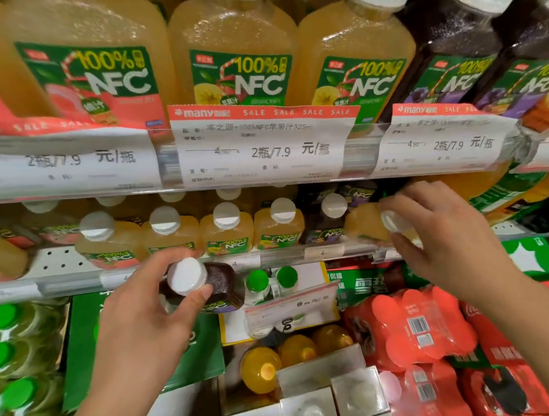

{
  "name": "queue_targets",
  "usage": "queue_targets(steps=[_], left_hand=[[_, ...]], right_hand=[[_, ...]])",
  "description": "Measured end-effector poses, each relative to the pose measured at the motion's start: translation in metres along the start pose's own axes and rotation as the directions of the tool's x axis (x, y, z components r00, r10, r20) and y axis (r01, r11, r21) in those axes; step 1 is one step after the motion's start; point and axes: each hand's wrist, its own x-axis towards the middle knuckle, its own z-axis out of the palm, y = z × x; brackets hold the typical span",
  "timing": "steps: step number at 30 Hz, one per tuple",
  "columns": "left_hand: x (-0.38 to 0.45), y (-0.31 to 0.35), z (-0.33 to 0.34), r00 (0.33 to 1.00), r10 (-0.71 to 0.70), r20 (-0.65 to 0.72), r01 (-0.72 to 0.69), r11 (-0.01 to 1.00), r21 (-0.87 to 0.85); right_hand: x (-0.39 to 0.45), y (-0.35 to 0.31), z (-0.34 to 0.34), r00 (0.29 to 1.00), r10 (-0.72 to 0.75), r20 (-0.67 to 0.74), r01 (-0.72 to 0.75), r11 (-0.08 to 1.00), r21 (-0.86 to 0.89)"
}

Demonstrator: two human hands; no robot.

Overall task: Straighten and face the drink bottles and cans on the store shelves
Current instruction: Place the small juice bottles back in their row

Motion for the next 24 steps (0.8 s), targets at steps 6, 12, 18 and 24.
queue_targets(steps=[6,12,18,24], left_hand=[[-0.008,-0.020,-0.027,1.000,0.004,-0.009,-0.004,1.000,-0.015],[-0.018,-0.055,-0.065,0.999,0.017,-0.050,-0.018,1.000,-0.022],[-0.035,-0.095,-0.100,0.991,-0.034,-0.127,0.031,0.999,-0.025],[-0.053,-0.126,-0.133,0.979,-0.101,-0.179,0.093,0.994,-0.054]], right_hand=[[-0.003,-0.070,-0.007,0.997,-0.068,-0.030,0.074,0.962,0.263],[0.033,-0.152,0.006,0.972,-0.200,-0.122,0.234,0.866,0.441],[0.077,-0.234,0.021,0.958,-0.273,-0.084,0.270,0.773,0.574],[0.121,-0.316,0.036,0.955,-0.271,-0.122,0.289,0.751,0.594]])
